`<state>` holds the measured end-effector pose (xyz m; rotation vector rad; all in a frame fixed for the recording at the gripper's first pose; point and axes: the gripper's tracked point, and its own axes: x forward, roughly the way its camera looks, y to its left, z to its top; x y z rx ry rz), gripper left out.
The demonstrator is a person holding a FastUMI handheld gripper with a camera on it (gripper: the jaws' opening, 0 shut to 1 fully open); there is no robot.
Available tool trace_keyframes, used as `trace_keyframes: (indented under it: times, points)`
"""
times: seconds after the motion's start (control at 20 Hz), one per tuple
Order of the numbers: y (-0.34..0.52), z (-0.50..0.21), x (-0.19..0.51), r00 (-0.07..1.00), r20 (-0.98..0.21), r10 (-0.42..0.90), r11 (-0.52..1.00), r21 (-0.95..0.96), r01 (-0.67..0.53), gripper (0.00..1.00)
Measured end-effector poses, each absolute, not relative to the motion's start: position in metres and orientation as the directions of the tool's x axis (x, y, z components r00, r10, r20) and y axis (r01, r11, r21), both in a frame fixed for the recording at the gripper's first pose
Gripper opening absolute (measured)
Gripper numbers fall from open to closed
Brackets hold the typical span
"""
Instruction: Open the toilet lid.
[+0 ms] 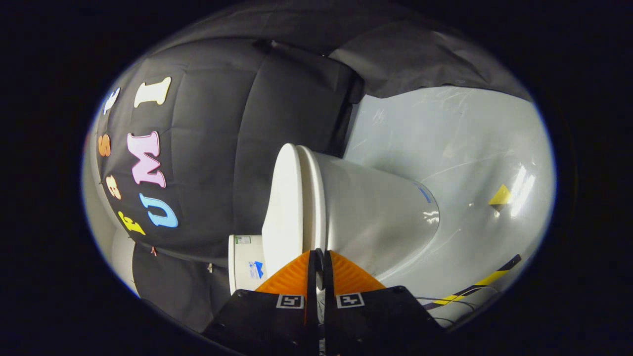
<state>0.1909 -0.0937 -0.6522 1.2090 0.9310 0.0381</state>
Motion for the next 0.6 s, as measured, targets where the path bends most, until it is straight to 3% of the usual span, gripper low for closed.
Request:
trace_keyframes:
  times: [0.6]
  points:
    - [-0.07,-0.545,0.205,0.665,-0.67,0.33,0.663,0.666,0.342,0.05]
